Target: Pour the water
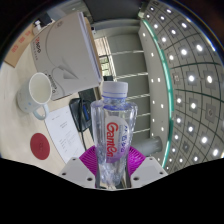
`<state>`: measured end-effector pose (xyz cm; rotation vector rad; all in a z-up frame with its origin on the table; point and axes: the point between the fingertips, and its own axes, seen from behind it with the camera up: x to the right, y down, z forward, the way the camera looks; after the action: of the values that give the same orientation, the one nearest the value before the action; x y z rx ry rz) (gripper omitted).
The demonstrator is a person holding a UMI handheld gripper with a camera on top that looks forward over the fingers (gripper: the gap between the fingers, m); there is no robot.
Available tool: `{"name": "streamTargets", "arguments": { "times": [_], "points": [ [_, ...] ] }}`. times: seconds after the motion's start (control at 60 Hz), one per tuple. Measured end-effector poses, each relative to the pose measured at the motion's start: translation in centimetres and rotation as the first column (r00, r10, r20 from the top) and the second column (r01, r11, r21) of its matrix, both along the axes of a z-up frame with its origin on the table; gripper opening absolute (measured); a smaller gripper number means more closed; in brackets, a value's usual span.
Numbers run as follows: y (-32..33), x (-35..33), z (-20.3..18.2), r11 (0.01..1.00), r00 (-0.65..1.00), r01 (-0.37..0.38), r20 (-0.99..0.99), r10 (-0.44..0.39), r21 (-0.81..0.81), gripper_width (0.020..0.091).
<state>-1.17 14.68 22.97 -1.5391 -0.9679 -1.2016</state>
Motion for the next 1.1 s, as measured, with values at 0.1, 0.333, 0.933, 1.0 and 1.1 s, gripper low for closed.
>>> {"name": "streamTargets", "arguments": {
  "times": [0.1, 0.333, 0.933, 1.0, 1.1],
  "points": [
    [2.2, -3.5, -1.0, 0.997, 0.969, -0.076, 0.235, 0.078, -0.015, 0.0347],
    [4.8, -6.4, -3.1, 0.987, 0.771, -0.139, 0.616, 0.162, -0.085, 0.0348],
    [3.6, -4.8, -0.9, 0.993, 0.994, -0.095, 0.05, 0.099, -0.065, 0.035],
    [2.8, -4.8, -0.6, 0.993, 0.978, -0.092, -0.193, 0.077, -0.069, 0.035],
    [2.1, -5.5, -0.1, 0.992, 0.856, -0.111, -0.512, 0.064, -0.061, 0.0353]
  ]
}}
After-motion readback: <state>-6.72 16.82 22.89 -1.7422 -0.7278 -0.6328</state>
